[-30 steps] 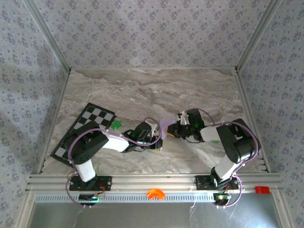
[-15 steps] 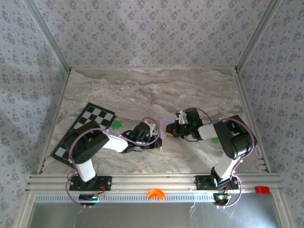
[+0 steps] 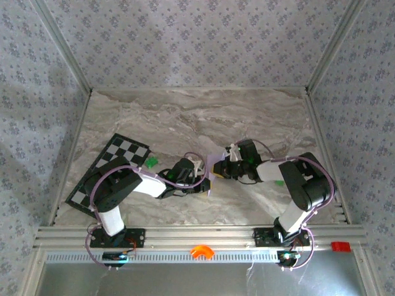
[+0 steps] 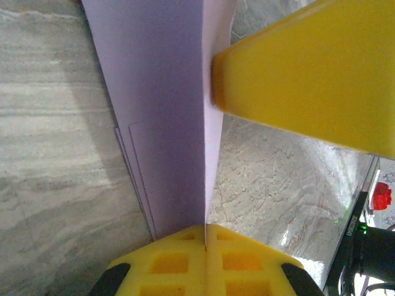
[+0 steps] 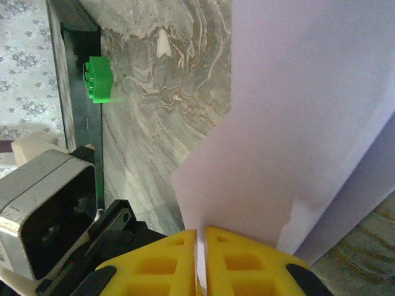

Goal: Fold a paper plane with a square sheet of paper (pick it up from the middle)

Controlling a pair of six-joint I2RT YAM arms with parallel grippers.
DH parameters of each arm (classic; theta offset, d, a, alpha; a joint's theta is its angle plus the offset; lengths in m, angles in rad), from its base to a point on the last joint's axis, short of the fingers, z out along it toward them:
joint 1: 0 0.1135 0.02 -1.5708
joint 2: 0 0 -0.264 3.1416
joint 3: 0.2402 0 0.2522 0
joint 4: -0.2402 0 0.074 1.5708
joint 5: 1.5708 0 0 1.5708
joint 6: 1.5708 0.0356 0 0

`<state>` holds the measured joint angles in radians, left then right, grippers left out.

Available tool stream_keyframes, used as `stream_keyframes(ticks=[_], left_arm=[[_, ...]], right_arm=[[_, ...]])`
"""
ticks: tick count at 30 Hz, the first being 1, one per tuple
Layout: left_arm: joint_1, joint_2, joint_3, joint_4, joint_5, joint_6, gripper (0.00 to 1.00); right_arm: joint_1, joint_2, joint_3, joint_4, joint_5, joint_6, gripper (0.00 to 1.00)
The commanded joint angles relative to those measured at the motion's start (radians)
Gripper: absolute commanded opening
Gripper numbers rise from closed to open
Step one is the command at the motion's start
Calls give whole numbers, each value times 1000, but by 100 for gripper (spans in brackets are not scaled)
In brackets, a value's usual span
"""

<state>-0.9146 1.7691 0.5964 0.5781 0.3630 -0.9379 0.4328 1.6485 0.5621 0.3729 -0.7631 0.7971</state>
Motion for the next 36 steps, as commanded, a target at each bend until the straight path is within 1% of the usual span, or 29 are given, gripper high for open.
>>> stream_keyframes(ticks=[1,11,20,27,29,33,36], left_arm=[[20,60,-37,-204,-41,-2,0],[25,70,-40,-222,-38,-12,0],[29,82,-34,-237,-31,-13,0],[29,75,-28,-255,-21,2,0],[29,64,-24,-262,-17,12,1],[24,32,-12,-284,5,38,12],[13,0,1,-311,13,57,14]], right_arm=[[7,16,27,-51,20,-32,12],[2,62,60,-98,51,-50,11],[-3,76,60,-124,78,-62,11],[-5,104,57,-181,121,-84,10],[-4,105,51,-195,136,-90,10],[1,117,53,-224,152,-96,10],[6,121,57,-252,171,-102,9]])
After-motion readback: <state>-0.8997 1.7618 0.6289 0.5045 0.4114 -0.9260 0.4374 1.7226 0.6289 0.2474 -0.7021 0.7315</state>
